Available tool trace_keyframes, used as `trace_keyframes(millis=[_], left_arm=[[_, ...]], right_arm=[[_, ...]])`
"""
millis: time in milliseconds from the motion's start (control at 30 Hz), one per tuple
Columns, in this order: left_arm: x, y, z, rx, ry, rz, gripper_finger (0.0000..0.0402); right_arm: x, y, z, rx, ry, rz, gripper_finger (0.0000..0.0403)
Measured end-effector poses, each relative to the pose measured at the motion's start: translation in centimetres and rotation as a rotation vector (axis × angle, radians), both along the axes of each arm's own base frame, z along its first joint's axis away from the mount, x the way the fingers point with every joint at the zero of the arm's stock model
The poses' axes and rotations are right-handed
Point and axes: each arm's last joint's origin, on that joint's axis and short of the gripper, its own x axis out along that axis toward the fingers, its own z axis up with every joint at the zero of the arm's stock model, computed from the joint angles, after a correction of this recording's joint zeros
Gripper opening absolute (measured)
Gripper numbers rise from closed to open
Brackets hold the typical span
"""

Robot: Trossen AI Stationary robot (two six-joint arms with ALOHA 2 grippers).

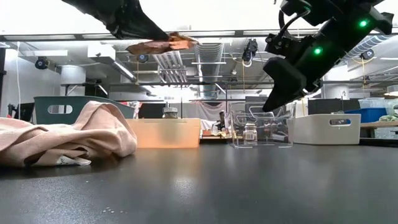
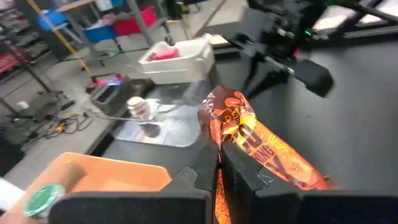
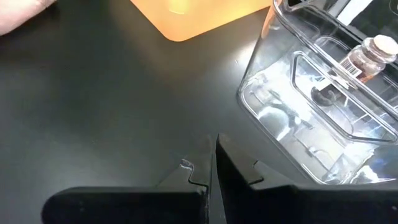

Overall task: Sort spices by type
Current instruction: Put the orange seasoning pack into the blue bin

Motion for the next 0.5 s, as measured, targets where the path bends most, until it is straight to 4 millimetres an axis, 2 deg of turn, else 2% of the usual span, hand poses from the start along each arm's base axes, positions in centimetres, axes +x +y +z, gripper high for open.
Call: trace_keyframes(millis=[267,500], left_arm=[[-0.9,0.2,1.5,-0.084,-0.069,-0.007,0.0],[-2.8,0.9,3.4,-0.133,-0.08,0.034,0.0]], right_arm=[[0.0,0.0,0.0,0.002,-0.006,0.0,0.0012],[0.2,-0.1,0.2,-0.067,-0.022,-0.014,0.0012]])
